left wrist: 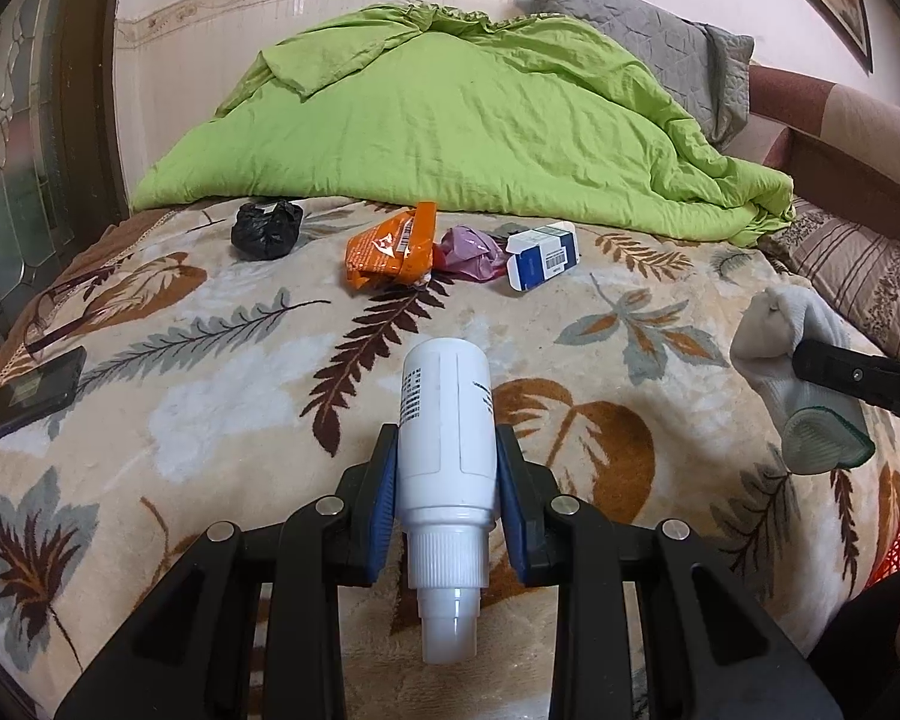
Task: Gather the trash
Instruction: 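Hold the white sock and white spray bottle lifted above the bed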
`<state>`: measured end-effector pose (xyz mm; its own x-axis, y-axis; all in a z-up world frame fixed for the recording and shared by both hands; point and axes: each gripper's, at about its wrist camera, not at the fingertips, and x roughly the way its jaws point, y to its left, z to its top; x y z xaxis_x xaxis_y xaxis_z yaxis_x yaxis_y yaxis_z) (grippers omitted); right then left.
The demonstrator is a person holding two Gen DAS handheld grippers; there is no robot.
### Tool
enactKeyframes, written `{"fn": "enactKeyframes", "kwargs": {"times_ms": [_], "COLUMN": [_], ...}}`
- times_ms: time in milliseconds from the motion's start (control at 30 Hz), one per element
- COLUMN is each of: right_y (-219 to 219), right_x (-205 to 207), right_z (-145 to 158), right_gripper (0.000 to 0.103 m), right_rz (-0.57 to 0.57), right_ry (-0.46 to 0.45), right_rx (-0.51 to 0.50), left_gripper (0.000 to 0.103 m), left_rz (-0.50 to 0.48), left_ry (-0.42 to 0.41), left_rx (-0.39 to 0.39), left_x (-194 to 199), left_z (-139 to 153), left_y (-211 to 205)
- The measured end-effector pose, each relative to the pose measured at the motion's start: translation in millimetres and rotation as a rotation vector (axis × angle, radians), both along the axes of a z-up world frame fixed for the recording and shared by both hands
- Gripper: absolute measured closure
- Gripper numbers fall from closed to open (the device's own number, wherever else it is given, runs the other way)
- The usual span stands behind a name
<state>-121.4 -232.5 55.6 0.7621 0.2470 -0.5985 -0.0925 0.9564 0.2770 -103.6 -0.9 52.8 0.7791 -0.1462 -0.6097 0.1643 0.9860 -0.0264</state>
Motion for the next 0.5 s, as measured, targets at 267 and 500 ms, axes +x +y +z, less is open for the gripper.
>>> {"fn": "enactKeyframes", "kwargs": {"times_ms": [267,500], "right_y": [-2.8,-2.9], "right_x": [-0.6,-0.3], "right_z": [0.1,-0.1], "right_gripper": [0.081,0.081], "right_rz": [-0.008,-0.007], "right_ry": [0.006,0.007], "right_rx": [0.014,0.014], "left_gripper": [0.074,0.074], "left_rz": [0.003,0.012], "left_ry": [0.012,0.023], "left_rx": [0.023,0.047], "left_x": [2.6,4.0], "left_z": [-3.4,-6.2], "left_y": [-1.3,-1.9]}}
